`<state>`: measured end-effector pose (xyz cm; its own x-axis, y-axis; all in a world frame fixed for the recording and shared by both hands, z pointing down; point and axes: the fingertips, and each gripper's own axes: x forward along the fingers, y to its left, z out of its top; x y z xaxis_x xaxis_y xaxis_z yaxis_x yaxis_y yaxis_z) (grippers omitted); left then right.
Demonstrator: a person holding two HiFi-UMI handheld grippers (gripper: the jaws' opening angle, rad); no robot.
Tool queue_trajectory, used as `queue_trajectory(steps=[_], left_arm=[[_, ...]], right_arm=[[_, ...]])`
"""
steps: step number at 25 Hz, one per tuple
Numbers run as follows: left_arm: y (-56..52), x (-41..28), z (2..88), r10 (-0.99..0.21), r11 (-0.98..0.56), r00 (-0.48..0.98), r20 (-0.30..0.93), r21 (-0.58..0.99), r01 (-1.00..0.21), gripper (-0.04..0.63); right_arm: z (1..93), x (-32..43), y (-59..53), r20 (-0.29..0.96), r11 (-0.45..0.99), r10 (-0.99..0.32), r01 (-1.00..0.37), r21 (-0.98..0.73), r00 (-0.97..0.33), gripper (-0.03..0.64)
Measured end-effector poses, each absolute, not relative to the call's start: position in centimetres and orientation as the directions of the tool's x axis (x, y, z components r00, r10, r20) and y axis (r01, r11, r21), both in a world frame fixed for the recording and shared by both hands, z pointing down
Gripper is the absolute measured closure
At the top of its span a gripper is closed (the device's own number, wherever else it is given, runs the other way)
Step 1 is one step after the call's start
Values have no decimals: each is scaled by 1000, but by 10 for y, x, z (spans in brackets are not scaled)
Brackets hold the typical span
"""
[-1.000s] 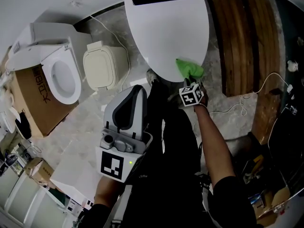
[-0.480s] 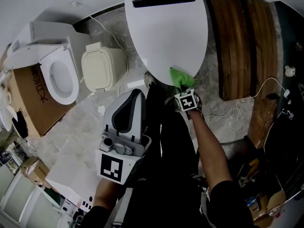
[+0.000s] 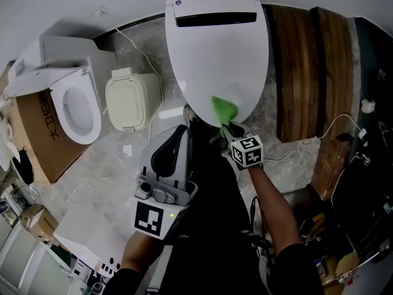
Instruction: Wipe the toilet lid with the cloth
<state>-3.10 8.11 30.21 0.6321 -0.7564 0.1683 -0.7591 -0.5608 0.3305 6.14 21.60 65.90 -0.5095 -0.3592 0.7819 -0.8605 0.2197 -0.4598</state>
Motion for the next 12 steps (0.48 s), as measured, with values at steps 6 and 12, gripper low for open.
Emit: queue_trajectory(steps=[6, 12], left_arm=[[44, -35, 299, -755, -562, 636, 163, 339, -754, 594], [12, -42, 291, -781, -543, 607, 148, 321, -776, 594]], right_arm=[[610, 108, 125, 762, 251, -532, -928, -275, -370, 551], [600, 158, 29, 756, 292, -611, -955, -57, -232, 551]])
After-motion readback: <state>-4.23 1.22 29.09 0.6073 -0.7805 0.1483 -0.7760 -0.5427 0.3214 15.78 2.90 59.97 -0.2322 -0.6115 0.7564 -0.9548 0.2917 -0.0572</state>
